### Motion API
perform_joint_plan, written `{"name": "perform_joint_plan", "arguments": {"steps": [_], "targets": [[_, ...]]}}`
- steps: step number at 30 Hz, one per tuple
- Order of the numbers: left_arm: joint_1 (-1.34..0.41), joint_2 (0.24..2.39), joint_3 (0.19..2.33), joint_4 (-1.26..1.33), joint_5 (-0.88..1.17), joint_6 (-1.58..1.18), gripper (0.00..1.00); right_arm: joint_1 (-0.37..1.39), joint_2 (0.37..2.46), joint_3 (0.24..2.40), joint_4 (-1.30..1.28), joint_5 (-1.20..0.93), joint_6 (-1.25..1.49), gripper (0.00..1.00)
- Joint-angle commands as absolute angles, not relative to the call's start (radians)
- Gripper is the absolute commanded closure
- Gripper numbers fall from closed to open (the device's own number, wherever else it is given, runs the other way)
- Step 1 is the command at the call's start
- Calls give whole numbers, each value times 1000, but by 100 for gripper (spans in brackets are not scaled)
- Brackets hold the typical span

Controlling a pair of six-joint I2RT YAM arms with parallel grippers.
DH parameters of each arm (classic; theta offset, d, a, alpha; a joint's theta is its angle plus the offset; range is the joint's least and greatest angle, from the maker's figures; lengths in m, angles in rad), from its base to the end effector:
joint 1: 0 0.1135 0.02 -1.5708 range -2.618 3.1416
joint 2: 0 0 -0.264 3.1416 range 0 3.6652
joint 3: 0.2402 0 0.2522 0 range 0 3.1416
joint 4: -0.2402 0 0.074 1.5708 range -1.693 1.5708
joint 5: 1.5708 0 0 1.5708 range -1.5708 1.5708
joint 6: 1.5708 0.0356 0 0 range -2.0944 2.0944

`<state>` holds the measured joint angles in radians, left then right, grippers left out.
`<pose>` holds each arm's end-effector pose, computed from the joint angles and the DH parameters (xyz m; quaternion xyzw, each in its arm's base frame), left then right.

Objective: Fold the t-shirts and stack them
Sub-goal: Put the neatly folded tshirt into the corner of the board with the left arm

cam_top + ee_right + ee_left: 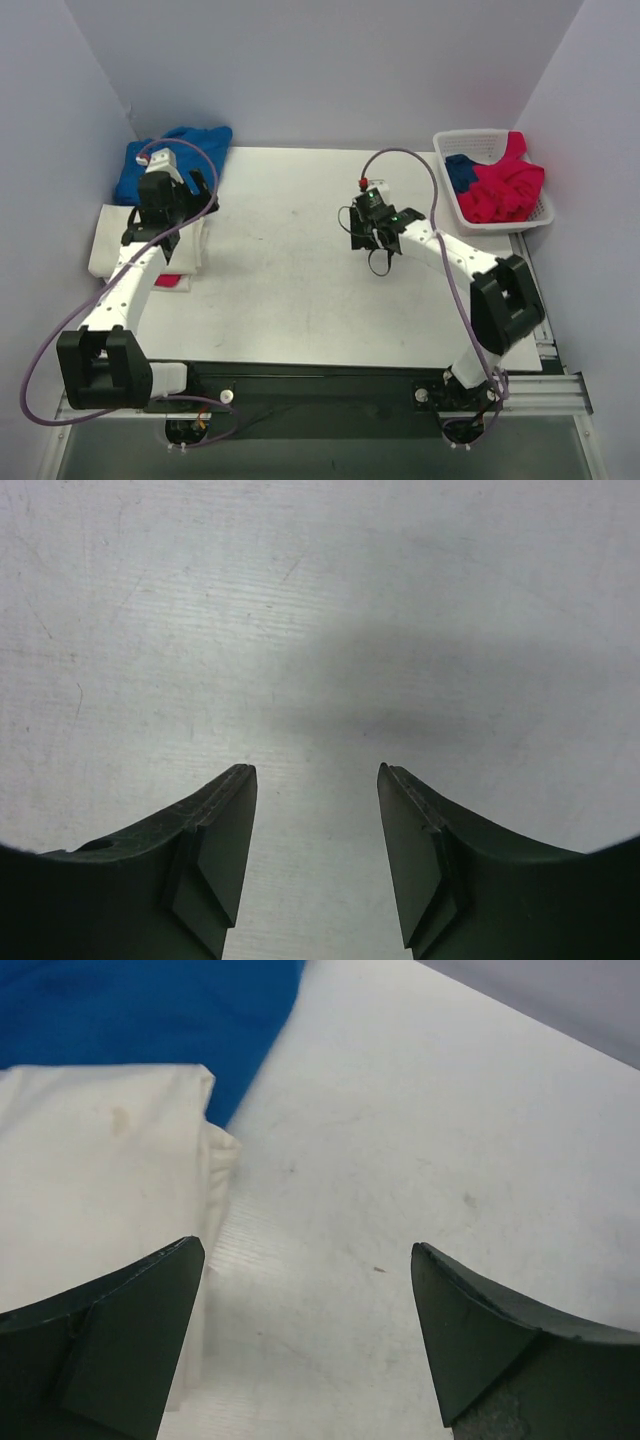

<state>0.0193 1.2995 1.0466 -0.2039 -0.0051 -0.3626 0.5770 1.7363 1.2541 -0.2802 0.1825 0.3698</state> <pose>0.2997 0.0060 0.3163 -0.1624 0.8332 -0.0882 0.5212 0.3280 0.2058 0.2382 -0.0590 0.9144 0.1040 0.3868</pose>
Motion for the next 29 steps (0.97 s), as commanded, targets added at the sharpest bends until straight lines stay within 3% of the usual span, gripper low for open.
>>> {"name": "perform_joint_plan", "arguments": {"steps": [1,7,13,26,29], "targets": [[-57,1247,1005,-91,29,-442,3,577,1550,1114,-177,281,388,47],[-287,1232,904,-25,-66,-401,3,571,1341,915,-104,397,354,42],[-438,1227,845,-37,-190,-390,3,548,1157,776,-31,361,344,38],[-512,1235,810,-72,-311,-400,3,523,1077,739,-29,318,351,34],[-512,1235,811,-78,-318,-391,2,520,1034,707,30,302,345,27]]}}
